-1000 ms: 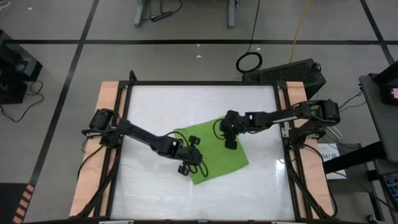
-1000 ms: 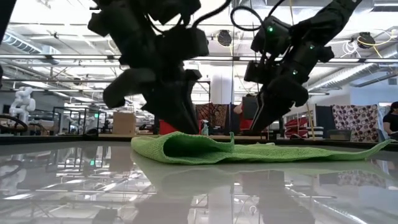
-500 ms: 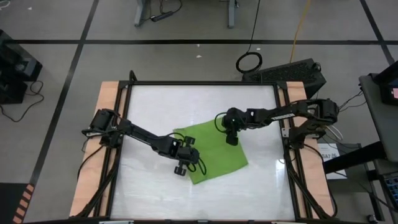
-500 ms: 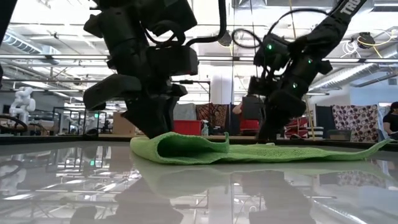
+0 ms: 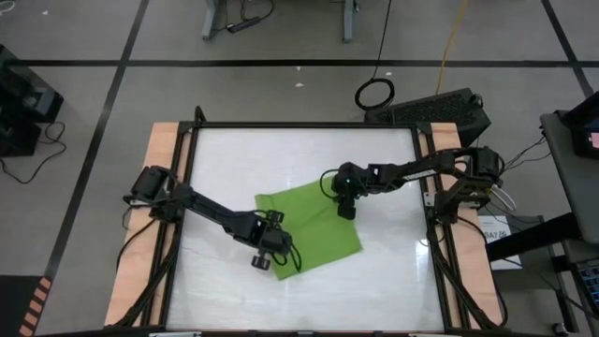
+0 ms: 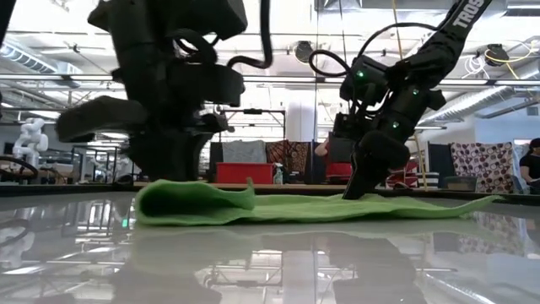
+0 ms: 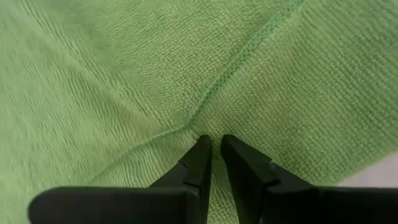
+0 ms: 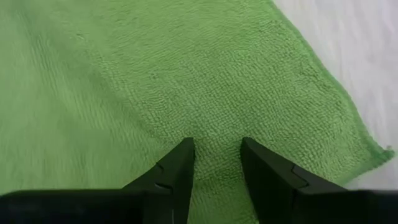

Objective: Roll towel
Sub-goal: Roll the green microfiber cloth

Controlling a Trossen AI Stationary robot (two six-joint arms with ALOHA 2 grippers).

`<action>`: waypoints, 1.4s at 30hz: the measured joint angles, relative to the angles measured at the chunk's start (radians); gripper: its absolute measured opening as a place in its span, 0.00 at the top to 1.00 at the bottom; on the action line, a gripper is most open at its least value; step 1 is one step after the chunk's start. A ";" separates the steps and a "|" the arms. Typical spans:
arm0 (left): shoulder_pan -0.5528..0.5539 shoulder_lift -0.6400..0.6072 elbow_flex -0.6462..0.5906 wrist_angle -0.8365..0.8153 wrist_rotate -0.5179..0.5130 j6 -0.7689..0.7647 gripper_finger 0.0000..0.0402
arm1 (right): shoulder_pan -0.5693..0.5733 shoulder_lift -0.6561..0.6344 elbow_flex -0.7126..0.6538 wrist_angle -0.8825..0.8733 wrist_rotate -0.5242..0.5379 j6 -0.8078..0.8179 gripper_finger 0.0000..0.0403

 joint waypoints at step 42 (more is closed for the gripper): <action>0.219 -0.101 -0.065 -0.005 -0.077 0.045 0.86 | -0.020 -0.032 -0.002 -0.120 -0.008 0.013 0.68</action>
